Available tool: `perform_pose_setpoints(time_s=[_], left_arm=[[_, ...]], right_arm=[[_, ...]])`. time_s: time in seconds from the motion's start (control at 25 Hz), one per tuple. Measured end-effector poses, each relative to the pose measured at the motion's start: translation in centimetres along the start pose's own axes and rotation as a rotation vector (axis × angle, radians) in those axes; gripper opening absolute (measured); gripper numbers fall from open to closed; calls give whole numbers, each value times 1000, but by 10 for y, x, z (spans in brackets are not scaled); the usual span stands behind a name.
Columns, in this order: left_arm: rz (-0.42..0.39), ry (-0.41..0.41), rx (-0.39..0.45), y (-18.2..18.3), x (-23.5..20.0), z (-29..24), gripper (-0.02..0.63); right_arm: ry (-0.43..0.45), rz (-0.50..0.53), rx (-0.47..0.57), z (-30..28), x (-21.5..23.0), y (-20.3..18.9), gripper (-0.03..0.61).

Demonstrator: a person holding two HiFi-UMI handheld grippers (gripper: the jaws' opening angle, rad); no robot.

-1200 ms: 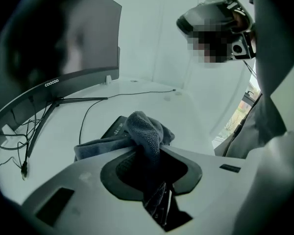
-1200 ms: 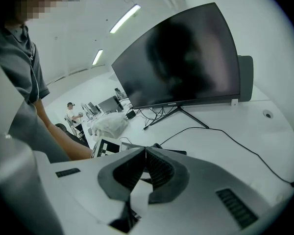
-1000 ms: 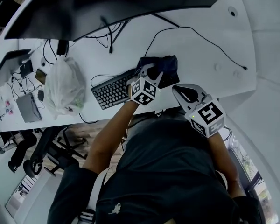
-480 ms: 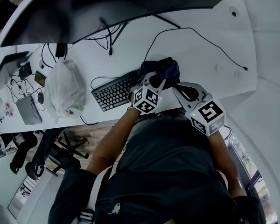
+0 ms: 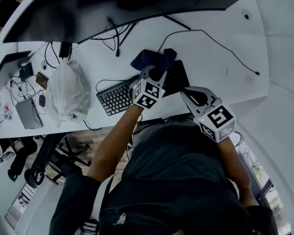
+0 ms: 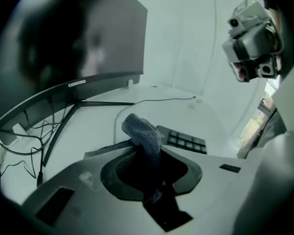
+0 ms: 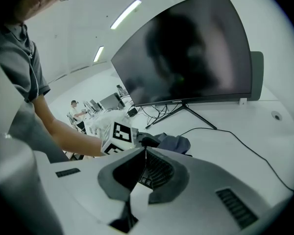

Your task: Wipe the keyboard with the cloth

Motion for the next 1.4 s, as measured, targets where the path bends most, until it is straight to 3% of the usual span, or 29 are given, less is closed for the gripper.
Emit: perform_pose_setpoints(time_s=[0.12,0.24,0.32,0.44,0.52,0.68,0.96,1.04,1.2,1.28,1.4], left_arm=[[-46,-97,-32,-11,48,5,74],[-143,-173,-73,-25,85,4,74],[-153,-142,-38,-15,80,5,74],[-111,-42,75,24,41,2,74],[-89,0,106,45,15,-7,74],[-56,-55,16,33,12,-35,74],[-112,-176,-37,-26,99,-2,74],[-119,-155,-5,-20,103,4,74],[-116,-48,75,27,61,-14,74],[-112,-15,67,41,38,-30,74],[-107,-45,32,33,41,-45,74]], right_arm=[[-3,-8,-6,0,-3,-4,9],[11,5,2,-2,-9,-7,9],[19,12,4,-2,-11,-9,9],[21,10,-8,-2,-16,-15,9],[21,11,-16,-2,-20,-20,9],[7,13,-3,5,-26,-27,9],[-21,-23,21,19,-12,-43,9],[-11,-20,24,21,-13,-45,9],[2,-20,10,19,-15,-45,9],[8,-8,5,18,-18,-45,9],[-1,-9,4,21,-16,-50,9]])
Point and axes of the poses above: the fingertips, and each gripper's own axes: z backward along the fingers, x to its right, y out of its top, the point moved 10 cm from there along z, backward along the fingers, and after that the axes turned 3 degrees about z, right-handed, at the moved point
